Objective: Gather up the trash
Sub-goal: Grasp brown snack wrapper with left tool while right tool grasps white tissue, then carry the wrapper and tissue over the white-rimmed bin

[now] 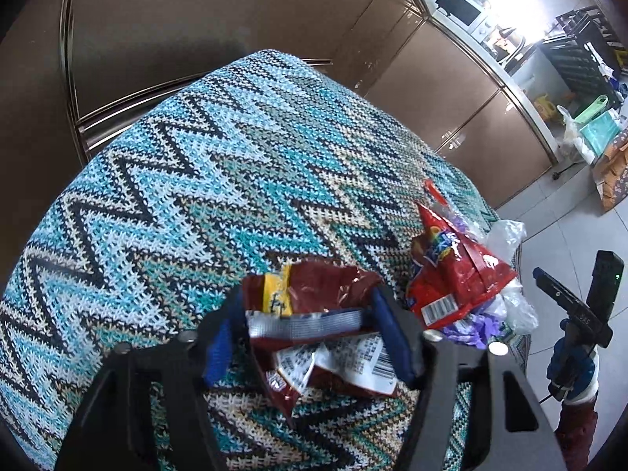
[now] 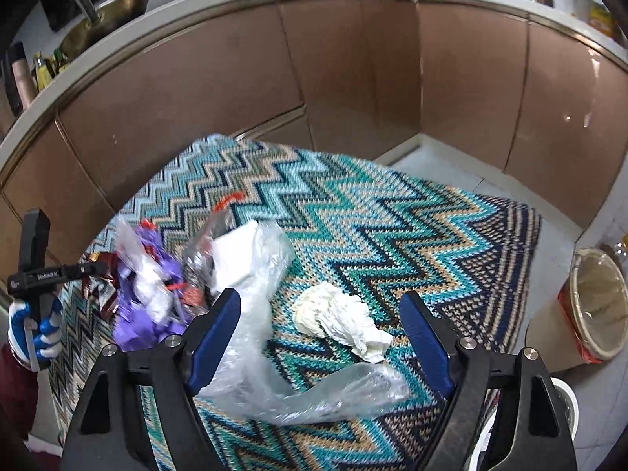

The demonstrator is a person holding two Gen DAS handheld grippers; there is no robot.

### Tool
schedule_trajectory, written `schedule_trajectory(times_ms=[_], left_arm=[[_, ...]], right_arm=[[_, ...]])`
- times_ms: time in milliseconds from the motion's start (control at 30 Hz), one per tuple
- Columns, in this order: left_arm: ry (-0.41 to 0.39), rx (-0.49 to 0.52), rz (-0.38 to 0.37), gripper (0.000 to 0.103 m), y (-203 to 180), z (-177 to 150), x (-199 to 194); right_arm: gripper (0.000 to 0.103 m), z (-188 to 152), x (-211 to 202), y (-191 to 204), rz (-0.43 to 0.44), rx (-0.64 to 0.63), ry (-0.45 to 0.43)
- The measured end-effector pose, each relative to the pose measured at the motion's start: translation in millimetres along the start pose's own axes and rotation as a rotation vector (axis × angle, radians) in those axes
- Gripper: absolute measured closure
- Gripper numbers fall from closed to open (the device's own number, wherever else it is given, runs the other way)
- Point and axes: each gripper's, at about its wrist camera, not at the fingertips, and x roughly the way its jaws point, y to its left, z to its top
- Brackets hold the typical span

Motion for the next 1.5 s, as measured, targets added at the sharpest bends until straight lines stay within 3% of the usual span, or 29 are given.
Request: schedule_trajectory(times_ms=[33,167,233,300,400,467,533,967,1500], left_arm=[[0.002,0.004,0.006,0.054,-0.6,0.4,1.2],[-0.004,0.014,0.023,0.06,-4.8,1.0,3.7],[-0.004,0.015,0.035,0.079,-8.1,1.5,5.8],[-0.002,0.006,0.036,0.082,-7.1,1.2,7.6],[-0.012,0.007,0.043,0.085,-5.1,-2.8,5.4],[-0.021,0.009,0.039,0.087,-3.7,-4.9,2.6],[-0.037,0.012,0.033,0.087,-3.1,-7.9,-2.7],[-0.157,0.009,0.005,0.088,-1.9,-10.9,-67.8],[-0.28,0.14,-0.082,0.088,-55.7,-34.0,-158.1]], right_arm=[[0.022,0.5,6.1,-1.9,0.003,-0.008,0.018],[0.03,-0.3,25.9,-8.1,0.006,-0.023,0.073],[0.036,-1.4,33.4,-10.1,0.011,-0.026,0.091],[0.043,-3.1,40.8,-12.3,0.015,-0.028,0.111],[0.06,-5.6,50.4,-14.7,0.017,-0.034,0.138],[0.08,-6.5,50.6,-14.8,0.023,-0.037,0.133],[0.087,-5.7,47.7,-12.9,0.012,-0.045,0.118],[0.089,1.2,-46.1,3.9,-0.067,0.011,-0.117],[0.089,-64.9,-178.1,53.2,-0.065,0.085,-0.313]])
